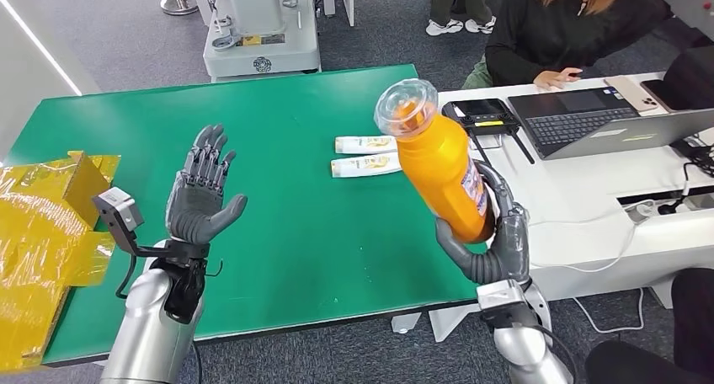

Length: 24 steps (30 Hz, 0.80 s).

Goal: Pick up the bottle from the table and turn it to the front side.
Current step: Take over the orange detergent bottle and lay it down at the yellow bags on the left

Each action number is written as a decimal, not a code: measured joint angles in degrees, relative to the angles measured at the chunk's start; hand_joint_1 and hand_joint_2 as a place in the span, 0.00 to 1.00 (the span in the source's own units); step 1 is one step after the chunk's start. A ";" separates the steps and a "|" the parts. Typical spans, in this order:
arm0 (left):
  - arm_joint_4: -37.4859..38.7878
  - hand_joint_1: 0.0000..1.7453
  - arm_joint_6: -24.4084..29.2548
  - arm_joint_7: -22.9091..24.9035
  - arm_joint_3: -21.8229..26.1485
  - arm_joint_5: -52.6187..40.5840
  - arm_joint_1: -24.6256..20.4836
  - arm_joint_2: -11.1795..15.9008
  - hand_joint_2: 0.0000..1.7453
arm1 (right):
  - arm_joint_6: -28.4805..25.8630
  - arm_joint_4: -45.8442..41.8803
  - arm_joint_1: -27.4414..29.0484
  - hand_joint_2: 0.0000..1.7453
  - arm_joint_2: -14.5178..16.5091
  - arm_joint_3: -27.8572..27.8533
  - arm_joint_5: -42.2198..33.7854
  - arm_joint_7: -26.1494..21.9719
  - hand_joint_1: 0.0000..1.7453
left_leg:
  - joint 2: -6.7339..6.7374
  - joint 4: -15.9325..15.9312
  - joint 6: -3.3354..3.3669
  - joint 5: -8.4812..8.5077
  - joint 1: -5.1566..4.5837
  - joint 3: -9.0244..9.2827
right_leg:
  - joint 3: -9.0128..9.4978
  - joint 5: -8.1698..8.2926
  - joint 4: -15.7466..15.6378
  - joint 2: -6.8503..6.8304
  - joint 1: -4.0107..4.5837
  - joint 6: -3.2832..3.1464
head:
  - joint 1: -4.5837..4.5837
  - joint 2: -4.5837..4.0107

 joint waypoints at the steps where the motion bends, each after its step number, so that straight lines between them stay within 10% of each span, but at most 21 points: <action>1: 0.22 0.00 -0.10 0.00 -0.31 0.15 -0.57 -0.04 1.00 | 0.28 1.19 -1.10 1.00 0.10 -0.01 -0.24 -0.23 1.00 | 0.00 0.00 -0.01 0.01 0.00 0.00 | 0.00 0.00 0.00 0.00 0.00 0.00 | 0.00 0.00; 24: 6.27 0.00 -4.79 3.81 -5.48 6.76 -8.12 -2.17 1.00 | 1.45 30.70 -21.61 1.00 4.38 4.90 -4.42 -4.01 1.00 | 0.02 0.00 -0.03 0.03 0.00 -0.03 | -0.06 0.01 0.05 0.04 0.00 -0.01 | 0.01 0.00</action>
